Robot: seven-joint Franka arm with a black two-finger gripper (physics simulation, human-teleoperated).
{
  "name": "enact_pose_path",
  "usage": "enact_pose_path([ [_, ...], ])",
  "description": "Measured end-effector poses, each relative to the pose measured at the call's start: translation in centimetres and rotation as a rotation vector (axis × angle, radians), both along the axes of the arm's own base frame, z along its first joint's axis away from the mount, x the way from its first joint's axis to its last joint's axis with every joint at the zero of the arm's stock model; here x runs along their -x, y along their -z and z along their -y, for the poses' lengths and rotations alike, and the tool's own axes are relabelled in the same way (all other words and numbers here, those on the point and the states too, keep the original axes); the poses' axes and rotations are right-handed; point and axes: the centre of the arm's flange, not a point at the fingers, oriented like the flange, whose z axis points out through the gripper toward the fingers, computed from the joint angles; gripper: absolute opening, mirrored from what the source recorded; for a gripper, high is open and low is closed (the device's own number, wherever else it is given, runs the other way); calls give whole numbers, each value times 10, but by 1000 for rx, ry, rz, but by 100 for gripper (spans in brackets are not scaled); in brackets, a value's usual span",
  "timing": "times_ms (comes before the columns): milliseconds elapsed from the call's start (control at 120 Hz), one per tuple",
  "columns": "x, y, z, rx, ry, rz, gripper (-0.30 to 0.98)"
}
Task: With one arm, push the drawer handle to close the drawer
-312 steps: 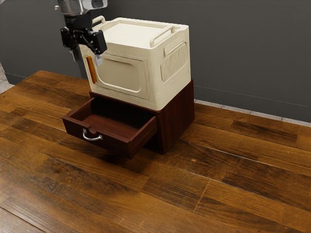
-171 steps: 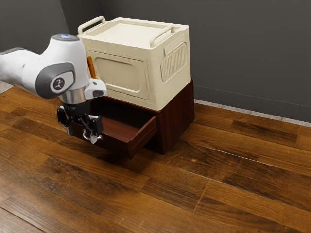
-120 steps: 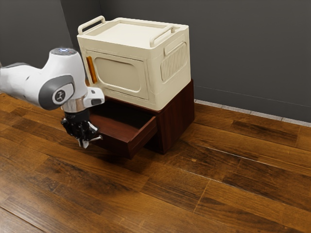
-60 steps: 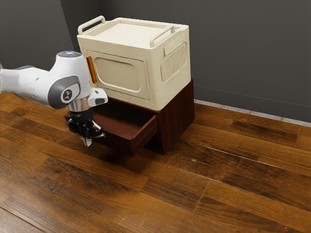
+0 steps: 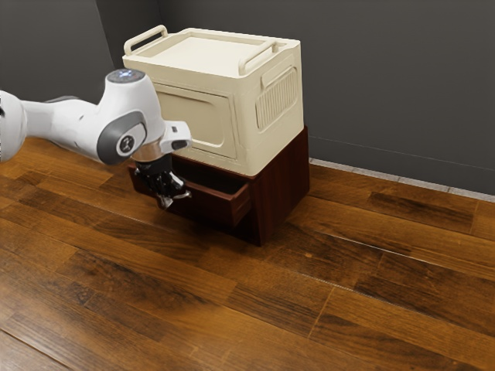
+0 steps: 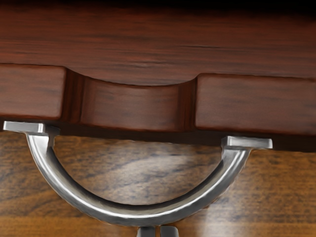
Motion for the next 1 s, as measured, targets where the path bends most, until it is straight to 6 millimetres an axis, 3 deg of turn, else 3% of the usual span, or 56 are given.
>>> enact_pose_path([
  [717, -41, 12, -4, -26, 259, 144, -9],
  [942, -44, 12, -3, -40, 327, 157, -12],
  [1000, -31, 11, 6, -42, 349, 145, -10],
])
